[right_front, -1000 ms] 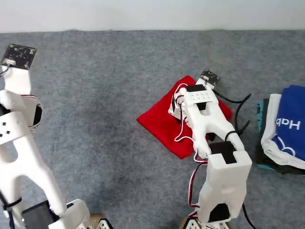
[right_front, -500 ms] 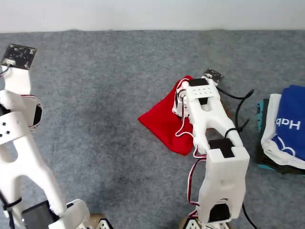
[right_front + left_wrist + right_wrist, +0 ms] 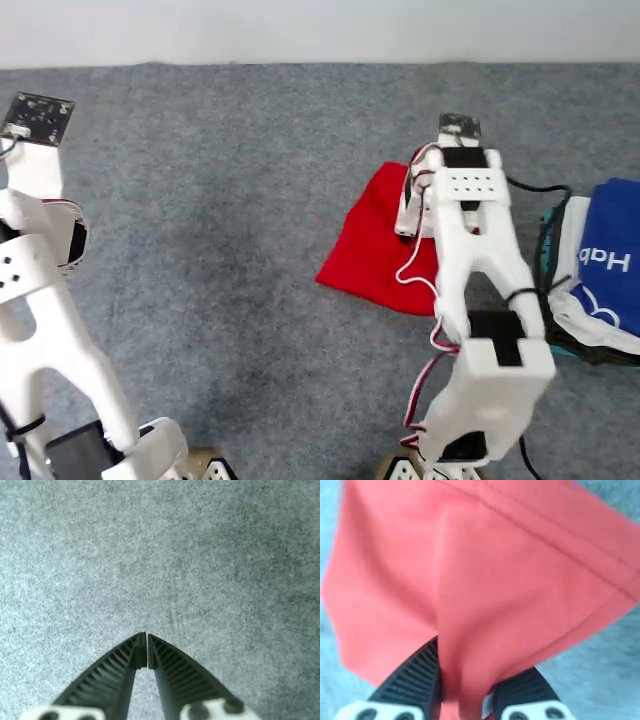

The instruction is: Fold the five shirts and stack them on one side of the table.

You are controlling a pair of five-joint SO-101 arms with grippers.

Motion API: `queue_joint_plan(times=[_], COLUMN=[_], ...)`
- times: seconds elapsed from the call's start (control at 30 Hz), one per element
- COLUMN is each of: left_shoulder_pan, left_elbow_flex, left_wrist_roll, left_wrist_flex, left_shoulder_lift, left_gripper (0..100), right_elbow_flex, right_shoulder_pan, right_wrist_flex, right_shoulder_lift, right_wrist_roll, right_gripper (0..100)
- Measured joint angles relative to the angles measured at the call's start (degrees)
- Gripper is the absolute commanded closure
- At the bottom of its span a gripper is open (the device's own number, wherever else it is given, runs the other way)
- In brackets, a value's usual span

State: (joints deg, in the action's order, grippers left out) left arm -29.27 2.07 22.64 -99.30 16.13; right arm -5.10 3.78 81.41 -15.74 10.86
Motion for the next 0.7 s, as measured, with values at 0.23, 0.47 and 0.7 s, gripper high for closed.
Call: queue_joint_plan(times=[0.23, 0.47, 0.7], left_shoulder_pan=[0.00, 0.00, 0.00], left_elbow_flex=[0.00, 0.00, 0.00], left_wrist_roll=[0.00, 0.00, 0.00], left_wrist_flex=[0.00, 0.00, 0.00], left_shoulder_lift=[0.00, 0.00, 0.00], left_gripper=[99, 99, 99], right_elbow_flex=[0.00, 0.00, 0.00], right_shoulder_pan=[-5.71, -17.14, -26.29], right_wrist_flex=[8.35, 8.88, 4.04], right_shoulder_lift=[11.52, 27.08, 33.76], right_wrist_roll=[-12.57, -22.95, -31.03], right_gripper=[99.0, 99.1, 99.1])
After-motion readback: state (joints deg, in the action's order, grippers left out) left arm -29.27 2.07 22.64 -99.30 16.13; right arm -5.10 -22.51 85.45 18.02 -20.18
